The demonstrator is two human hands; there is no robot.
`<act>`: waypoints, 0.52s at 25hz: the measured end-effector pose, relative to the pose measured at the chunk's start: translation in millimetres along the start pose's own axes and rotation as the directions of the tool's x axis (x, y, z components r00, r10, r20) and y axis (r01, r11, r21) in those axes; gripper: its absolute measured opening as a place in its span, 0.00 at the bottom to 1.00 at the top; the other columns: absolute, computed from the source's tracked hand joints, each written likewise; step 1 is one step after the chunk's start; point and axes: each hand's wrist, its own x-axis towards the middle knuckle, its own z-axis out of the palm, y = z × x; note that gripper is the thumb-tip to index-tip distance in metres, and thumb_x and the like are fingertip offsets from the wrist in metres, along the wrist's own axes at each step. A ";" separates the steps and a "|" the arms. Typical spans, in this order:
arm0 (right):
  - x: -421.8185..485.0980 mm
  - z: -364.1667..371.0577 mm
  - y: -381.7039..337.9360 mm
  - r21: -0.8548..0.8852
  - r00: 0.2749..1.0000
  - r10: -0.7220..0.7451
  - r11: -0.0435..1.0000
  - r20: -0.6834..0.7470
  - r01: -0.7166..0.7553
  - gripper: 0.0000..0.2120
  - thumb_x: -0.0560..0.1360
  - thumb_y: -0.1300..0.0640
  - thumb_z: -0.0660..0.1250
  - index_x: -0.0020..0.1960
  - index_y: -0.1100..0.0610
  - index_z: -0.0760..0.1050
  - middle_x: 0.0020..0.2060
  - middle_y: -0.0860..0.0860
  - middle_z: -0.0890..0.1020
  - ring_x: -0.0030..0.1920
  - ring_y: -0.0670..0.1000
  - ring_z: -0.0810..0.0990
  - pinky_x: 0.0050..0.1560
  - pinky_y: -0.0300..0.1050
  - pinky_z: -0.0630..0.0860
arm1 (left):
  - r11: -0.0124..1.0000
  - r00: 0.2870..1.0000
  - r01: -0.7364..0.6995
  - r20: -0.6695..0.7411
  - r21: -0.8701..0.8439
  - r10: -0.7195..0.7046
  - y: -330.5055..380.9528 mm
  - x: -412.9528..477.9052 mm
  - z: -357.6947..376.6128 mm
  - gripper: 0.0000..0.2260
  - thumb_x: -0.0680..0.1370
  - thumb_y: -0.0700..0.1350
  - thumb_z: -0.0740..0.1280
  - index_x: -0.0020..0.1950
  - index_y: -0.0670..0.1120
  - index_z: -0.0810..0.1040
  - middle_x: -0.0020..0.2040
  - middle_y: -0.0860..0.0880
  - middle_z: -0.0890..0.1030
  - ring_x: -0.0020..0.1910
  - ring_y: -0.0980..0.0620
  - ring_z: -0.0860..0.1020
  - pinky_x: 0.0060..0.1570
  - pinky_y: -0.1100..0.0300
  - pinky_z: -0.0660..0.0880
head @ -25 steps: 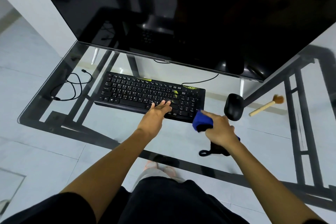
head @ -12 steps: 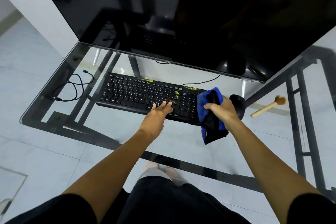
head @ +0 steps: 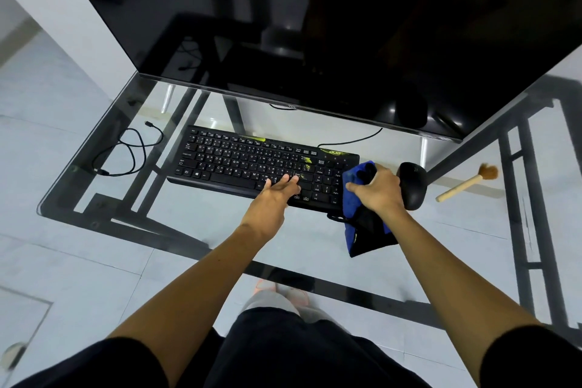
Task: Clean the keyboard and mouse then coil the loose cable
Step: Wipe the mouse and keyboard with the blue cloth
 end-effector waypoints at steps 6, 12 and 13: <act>-11.7 -4.2 21.0 0.063 0.993 0.090 0.994 0.072 -0.094 0.12 0.68 0.56 0.75 0.43 0.57 0.73 0.43 0.54 0.79 0.49 0.58 0.80 0.46 0.46 0.74 | 1.000 1.000 -0.005 -0.018 0.001 0.005 -2.5 -0.1 2.6 0.29 0.73 0.23 0.58 0.69 0.45 0.69 0.76 0.52 0.60 0.76 0.55 0.55 0.73 0.60 0.43; -1.5 -12.1 20.7 0.151 0.984 0.158 0.978 -0.084 -0.144 0.15 0.68 0.47 0.74 0.43 0.55 0.73 0.47 0.55 0.80 0.53 0.58 0.78 0.56 0.49 0.76 | 1.000 1.000 -0.007 -0.002 0.002 0.007 -2.1 0.1 1.9 0.28 0.74 0.24 0.58 0.70 0.46 0.68 0.76 0.52 0.60 0.76 0.55 0.54 0.74 0.59 0.44; 2.1 -10.3 16.9 0.149 0.985 0.154 0.979 -0.076 -0.141 0.15 0.67 0.46 0.74 0.43 0.55 0.73 0.46 0.54 0.80 0.52 0.57 0.79 0.54 0.47 0.75 | 1.000 1.000 -0.006 -0.001 0.004 0.006 -2.4 0.3 2.1 0.28 0.74 0.24 0.58 0.71 0.46 0.67 0.76 0.52 0.60 0.76 0.55 0.54 0.74 0.59 0.44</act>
